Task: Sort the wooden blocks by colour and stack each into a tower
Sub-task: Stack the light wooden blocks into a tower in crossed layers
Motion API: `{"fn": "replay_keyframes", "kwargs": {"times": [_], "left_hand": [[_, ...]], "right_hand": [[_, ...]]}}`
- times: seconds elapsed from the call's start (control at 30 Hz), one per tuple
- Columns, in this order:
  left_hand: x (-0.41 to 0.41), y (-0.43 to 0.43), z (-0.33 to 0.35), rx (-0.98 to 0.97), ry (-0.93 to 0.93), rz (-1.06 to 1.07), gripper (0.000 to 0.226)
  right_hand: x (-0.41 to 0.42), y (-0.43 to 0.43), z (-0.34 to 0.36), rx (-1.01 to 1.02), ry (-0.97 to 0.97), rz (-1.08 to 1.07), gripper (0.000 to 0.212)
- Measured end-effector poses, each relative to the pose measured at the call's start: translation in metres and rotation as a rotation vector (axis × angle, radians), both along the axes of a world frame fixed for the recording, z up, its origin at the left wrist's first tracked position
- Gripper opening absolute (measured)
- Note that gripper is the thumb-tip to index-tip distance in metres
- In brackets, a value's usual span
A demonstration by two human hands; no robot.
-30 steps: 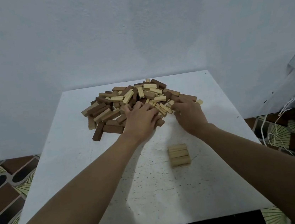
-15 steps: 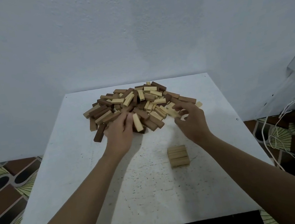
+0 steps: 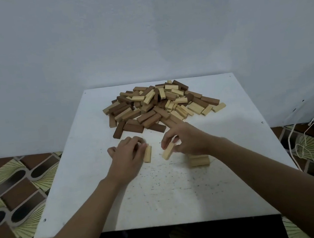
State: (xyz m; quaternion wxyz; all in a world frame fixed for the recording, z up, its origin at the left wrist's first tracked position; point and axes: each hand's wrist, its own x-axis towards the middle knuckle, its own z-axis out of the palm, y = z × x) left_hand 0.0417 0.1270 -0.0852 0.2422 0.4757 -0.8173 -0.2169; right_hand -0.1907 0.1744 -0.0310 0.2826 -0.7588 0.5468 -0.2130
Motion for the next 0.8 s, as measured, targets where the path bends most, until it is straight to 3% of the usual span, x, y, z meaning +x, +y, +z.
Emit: {"fn": "replay_keyframes", "kwargs": {"times": [0.13,0.3,0.4,0.57,0.67,0.8], "left_hand": [[0.003,0.003,-0.007,-0.019,0.036,-0.039,0.026],[0.002,0.001,-0.009,-0.034,0.085,-0.065,0.029],[0.003,0.0,-0.008,-0.034,0.098,-0.066,0.03],[0.004,0.0,-0.01,-0.074,0.049,-0.113,0.029],[0.005,-0.002,-0.013,-0.061,0.05,-0.126,0.03],[0.005,-0.003,-0.012,-0.042,0.106,-0.118,0.027]], "right_hand": [[0.005,-0.004,-0.002,0.022,-0.066,0.025,0.036],[-0.024,-0.022,-0.01,-0.264,-0.106,-0.306,0.023],[-0.05,-0.036,-0.026,-0.351,0.028,-0.516,0.017],[-0.065,-0.053,-0.037,-0.12,0.324,-0.599,0.04],[-0.065,-0.058,-0.037,-0.119,0.492,-0.579,0.027],[-0.069,-0.058,-0.034,-0.257,0.491,-0.645,0.012]]}}
